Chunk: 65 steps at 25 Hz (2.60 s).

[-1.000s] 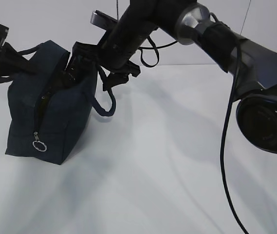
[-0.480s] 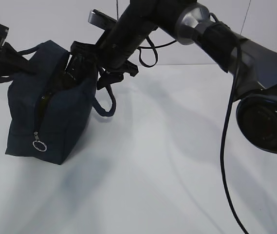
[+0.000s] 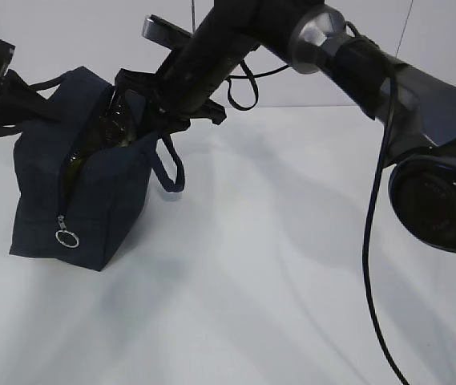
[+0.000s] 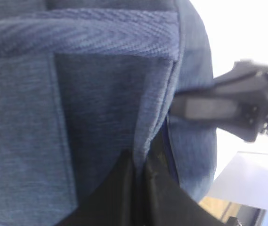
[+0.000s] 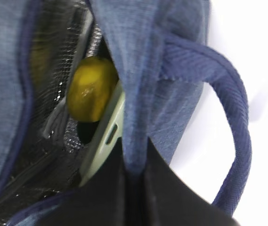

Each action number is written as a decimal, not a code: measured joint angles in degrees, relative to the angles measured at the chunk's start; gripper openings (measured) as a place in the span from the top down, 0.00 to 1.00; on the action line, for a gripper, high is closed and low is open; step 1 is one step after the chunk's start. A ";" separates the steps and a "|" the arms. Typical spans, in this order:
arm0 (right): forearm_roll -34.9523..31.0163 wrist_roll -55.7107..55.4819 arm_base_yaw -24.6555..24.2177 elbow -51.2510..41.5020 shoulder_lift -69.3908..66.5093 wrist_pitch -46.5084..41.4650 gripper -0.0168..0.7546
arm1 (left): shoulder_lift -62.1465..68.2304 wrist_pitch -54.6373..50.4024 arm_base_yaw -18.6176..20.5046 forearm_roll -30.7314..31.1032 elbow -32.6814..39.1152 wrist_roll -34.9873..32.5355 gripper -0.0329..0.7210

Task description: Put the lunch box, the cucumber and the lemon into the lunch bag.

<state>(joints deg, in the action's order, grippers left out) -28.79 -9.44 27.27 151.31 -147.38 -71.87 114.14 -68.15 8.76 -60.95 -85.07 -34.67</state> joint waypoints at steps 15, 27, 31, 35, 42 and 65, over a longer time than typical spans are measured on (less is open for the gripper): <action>13.38 5.38 0.00 -0.22 6.53 -1.48 0.96 | 0.00 0.47 -5.58 -6.85 0.00 0.00 0.97; 19.18 6.33 -0.12 -12.00 12.06 -1.50 0.96 | 0.26 1.22 -12.15 -11.69 0.00 0.31 0.97; 23.37 6.33 -0.12 -16.59 16.36 -1.39 0.96 | 0.26 1.22 -12.40 -12.15 0.00 1.08 0.97; 25.47 6.33 -0.12 -19.93 20.01 -1.17 0.96 | 0.26 1.34 -13.67 -13.96 0.00 1.43 0.97; 29.17 6.33 -0.12 -26.50 24.01 -1.17 0.96 | 0.26 4.67 -17.86 -14.58 0.00 1.58 0.97; 36.18 4.67 -0.12 -29.34 24.69 -0.07 0.48 | 5.37 8.86 -19.06 -16.39 0.00 1.67 0.86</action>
<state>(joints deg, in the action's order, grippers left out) 7.39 -4.77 27.15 121.97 -122.70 -71.94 119.51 -59.29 -10.30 -77.34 -85.07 -32.99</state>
